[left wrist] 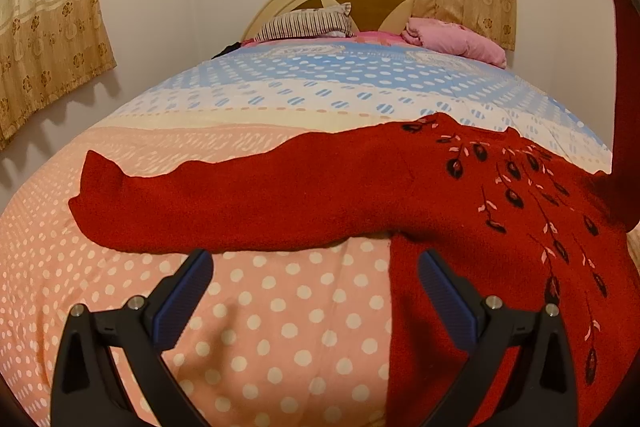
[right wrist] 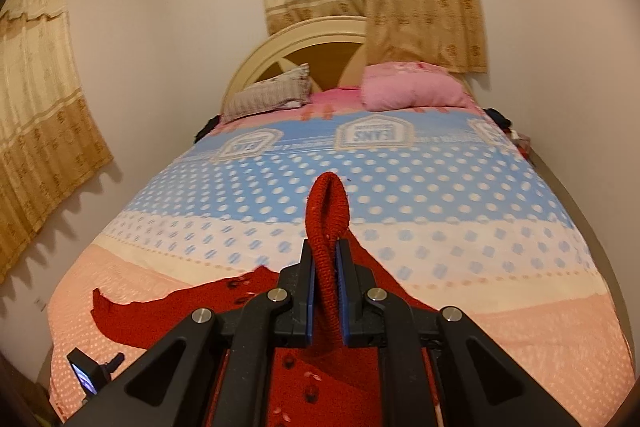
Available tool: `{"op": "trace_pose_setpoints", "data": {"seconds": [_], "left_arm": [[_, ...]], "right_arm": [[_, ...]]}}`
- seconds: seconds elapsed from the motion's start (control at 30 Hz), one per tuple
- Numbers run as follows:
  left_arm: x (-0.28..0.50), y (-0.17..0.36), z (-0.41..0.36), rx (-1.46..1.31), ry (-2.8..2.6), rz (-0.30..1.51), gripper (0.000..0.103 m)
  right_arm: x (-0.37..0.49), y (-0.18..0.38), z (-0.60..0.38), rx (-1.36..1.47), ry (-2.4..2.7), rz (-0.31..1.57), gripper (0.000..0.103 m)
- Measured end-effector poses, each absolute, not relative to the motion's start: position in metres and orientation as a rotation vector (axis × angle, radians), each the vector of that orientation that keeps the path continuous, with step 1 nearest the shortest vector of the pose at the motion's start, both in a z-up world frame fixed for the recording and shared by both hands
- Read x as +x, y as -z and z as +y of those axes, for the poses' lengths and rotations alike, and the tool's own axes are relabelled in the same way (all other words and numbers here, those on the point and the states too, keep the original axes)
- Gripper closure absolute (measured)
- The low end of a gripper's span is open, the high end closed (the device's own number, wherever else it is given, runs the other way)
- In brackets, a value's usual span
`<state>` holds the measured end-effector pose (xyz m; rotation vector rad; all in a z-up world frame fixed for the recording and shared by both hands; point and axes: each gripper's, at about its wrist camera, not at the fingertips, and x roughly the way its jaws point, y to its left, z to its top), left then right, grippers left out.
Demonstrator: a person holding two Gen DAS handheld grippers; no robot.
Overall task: Fold small clothes
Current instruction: 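Lift the sleeve cuff with the right tool and fold it across the sweater body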
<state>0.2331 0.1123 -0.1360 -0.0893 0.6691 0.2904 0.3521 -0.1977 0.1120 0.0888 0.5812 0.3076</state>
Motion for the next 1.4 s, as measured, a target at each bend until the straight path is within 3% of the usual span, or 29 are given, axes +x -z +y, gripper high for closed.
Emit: {"op": "trace_pose_setpoints", "data": {"seconds": [0.4,0.57,0.83,0.9,0.93,0.97,1.23,1.4], "left_arm": [[0.234,0.144,0.125,-0.176,-0.272,0.69,0.0],[0.233,0.146,0.128,-0.199,-0.267,0.698,0.0],[0.232,0.152,0.136,-0.264,-0.249,0.723,0.0],[0.233,0.155,0.138,-0.282,-0.243,0.737,0.0],[0.234,0.155,0.14,-0.29,-0.241,0.742,0.0],[0.235,0.157,0.141,-0.302,-0.238,0.749,0.0],[0.231,0.158,0.145,-0.347,-0.253,0.744,0.0],[0.229,0.157,0.143,-0.336,-0.263,0.743,0.0]], "right_arm": [[0.366,-0.069,-0.093,0.013,-0.454,0.641,0.094],[0.374,-0.017,-0.039,-0.011,-0.513,0.703,0.094],[0.382,0.119,0.036,-0.122,-0.583,0.934,0.093],[0.38,0.137,0.039,-0.135,-0.602,0.978,0.083],[0.375,0.142,0.042,-0.142,-0.621,0.986,0.062],[0.371,0.141,0.041,-0.142,-0.645,0.972,0.048],[0.365,0.108,-0.013,-0.008,-0.624,0.882,0.044],[0.379,0.138,-0.015,0.057,-0.566,0.98,0.044]]}}
